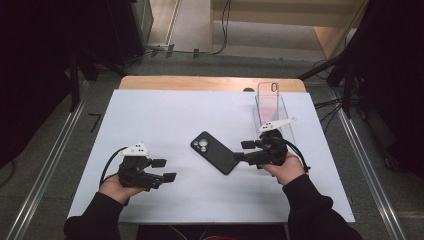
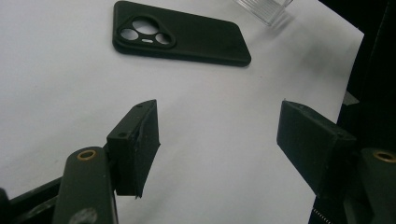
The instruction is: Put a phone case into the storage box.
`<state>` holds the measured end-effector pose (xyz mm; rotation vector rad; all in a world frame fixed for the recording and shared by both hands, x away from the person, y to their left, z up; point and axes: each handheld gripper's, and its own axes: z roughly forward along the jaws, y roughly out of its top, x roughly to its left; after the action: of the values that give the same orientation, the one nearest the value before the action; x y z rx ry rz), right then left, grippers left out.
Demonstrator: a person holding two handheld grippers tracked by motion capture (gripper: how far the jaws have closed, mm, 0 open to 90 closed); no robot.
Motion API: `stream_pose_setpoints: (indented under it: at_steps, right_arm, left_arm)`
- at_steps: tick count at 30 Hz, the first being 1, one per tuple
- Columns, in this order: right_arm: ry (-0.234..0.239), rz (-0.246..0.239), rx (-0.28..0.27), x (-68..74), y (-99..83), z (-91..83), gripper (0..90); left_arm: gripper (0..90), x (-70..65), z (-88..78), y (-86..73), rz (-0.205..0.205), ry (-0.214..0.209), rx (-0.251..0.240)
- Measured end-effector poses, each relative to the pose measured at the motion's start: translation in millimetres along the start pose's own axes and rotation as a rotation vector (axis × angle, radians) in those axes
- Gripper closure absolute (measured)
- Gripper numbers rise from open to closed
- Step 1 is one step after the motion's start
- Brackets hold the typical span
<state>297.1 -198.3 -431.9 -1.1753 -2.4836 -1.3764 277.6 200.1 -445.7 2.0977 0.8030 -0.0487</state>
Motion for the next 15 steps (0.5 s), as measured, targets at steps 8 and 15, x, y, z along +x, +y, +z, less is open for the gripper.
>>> stream_pose_setpoints:
  at_steps: [8, 15]
  right_arm:
    - [0.011, -0.039, 0.033, -1.9, -19.2, -14.2, 28.2]
    - [-0.007, -0.051, 0.039, -2.4, -38.5, -25.8, 26.7]
  left_arm:
    - [30.3, -1.3, -1.1, 0.2, 0.005, 0.008, -0.006]
    - [30.3, -2.4, -2.1, -0.3, 0.003, 0.011, -0.015]
